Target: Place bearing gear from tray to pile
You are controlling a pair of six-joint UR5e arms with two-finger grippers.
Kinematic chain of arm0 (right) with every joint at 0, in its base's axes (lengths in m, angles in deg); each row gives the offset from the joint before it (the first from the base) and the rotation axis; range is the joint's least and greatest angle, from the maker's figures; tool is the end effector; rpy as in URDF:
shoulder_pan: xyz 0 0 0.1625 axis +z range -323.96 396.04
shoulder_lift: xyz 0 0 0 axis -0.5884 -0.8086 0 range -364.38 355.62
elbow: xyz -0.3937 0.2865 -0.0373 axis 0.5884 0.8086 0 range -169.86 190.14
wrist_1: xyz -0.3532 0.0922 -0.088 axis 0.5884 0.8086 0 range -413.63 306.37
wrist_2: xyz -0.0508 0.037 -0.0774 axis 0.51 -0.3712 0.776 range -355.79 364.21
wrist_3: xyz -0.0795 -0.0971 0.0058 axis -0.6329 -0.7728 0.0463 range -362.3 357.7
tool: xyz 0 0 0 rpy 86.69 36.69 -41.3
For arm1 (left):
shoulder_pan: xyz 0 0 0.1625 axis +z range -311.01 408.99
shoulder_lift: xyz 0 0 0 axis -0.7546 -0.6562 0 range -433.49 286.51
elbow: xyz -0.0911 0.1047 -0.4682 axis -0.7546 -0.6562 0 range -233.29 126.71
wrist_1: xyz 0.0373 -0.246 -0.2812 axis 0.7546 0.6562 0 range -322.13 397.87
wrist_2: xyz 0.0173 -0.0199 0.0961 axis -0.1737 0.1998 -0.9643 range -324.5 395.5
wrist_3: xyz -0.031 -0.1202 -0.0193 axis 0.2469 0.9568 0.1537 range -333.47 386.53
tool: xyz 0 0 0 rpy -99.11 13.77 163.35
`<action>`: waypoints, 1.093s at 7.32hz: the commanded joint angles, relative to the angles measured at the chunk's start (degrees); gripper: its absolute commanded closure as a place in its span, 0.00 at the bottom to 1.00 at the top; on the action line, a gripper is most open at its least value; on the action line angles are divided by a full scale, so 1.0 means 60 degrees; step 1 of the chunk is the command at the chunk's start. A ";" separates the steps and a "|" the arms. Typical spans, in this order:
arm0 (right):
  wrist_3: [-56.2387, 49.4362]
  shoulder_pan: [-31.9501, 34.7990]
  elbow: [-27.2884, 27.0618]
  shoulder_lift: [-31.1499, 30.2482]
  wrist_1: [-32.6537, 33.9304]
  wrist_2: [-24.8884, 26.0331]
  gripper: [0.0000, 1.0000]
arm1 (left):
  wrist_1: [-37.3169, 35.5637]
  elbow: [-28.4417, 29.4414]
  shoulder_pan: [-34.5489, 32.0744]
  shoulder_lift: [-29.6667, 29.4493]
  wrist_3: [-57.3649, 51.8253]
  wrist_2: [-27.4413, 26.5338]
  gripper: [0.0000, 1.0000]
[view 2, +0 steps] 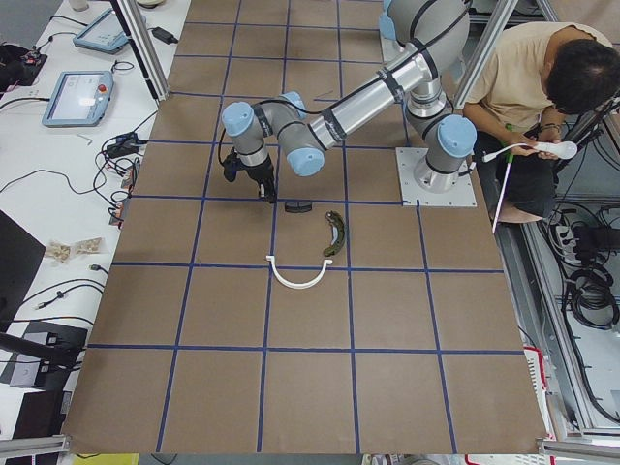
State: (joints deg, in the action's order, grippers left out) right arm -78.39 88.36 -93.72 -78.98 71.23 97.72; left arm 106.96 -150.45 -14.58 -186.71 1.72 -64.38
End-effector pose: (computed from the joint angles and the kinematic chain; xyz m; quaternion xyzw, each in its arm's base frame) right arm -0.2353 -0.5100 0.3466 0.3270 -0.9433 0.0011 0.0575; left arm 0.1551 -0.5631 0.2952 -0.0068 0.9929 0.1113 0.0418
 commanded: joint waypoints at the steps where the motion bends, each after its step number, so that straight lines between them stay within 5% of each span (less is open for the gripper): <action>1: 0.3625 0.2403 -0.0866 -0.1358 -0.0821 0.0075 1.00 | -0.0698 -0.0796 0.0705 -0.0040 -0.0767 -0.0052 1.00; 5: 1.1345 0.7428 -0.1102 -0.1805 -0.1824 -0.0071 1.00 | -0.1055 -0.1662 0.1015 -0.0011 -0.0918 -0.0008 0.96; 6: 1.2871 0.8352 -0.0987 -0.1631 -0.1724 -0.0072 1.00 | -0.1070 -0.1707 0.1015 -0.0025 -0.0961 -0.0022 0.77; 7: 1.4061 0.8942 -0.0972 -0.1382 -0.1665 -0.0086 1.00 | -0.1099 -0.1722 0.1015 -0.0011 -0.0932 -0.0037 0.05; 8: 1.5059 0.9368 -0.0972 -0.1017 -0.1403 -0.0159 1.00 | -0.1099 -0.1650 0.1001 -0.0039 -0.0932 -0.0081 0.00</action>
State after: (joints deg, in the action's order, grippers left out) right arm 2.97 140.21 -99.63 -87.45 61.43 97.15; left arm 100.45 -160.53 -8.53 -186.85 -3.91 -64.63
